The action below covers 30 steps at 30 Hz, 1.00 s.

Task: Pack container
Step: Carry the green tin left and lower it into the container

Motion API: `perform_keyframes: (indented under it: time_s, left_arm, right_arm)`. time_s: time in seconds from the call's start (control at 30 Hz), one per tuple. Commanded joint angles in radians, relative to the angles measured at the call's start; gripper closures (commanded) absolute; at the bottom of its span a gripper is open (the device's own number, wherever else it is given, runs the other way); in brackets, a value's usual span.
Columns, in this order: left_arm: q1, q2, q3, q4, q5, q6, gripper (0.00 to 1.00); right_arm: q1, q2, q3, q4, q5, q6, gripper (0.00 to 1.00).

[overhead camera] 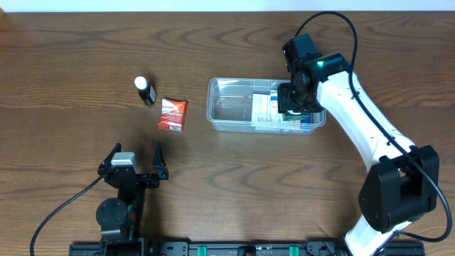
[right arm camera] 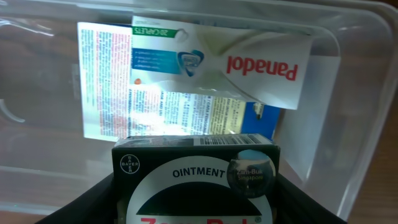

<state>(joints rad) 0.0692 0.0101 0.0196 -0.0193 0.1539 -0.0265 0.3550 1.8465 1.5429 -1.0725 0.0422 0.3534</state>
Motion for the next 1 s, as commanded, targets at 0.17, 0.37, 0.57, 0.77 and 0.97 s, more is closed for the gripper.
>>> perform_keyframes:
  time_s: [0.17,0.37,0.57,0.77,0.97]
  left_arm:
    - [0.004,-0.005,-0.015,-0.033,0.018,-0.005,0.02]
    - [0.004,-0.005,-0.015,-0.033,0.018,-0.005,0.02]
    - [0.004,-0.005,-0.015,-0.033,0.018,-0.005,0.02]
    - [0.004,-0.005,-0.015,-0.033,0.018,-0.005,0.02]
    - [0.004,-0.005,-0.015,-0.033,0.018,-0.005,0.02]
  right_arm:
    - [0.004,0.005,-0.060,0.017,0.082,0.028,0.38]
    - [0.004,0.005,-0.098,0.026,0.082,0.035,0.38]
    - [0.003,0.005,-0.158,0.094,0.091,0.035,0.38]
    - [0.003,0.005,-0.198,0.174,0.101,0.035,0.38]
    - [0.001,0.005,-0.198,0.184,0.134,0.031,0.37]
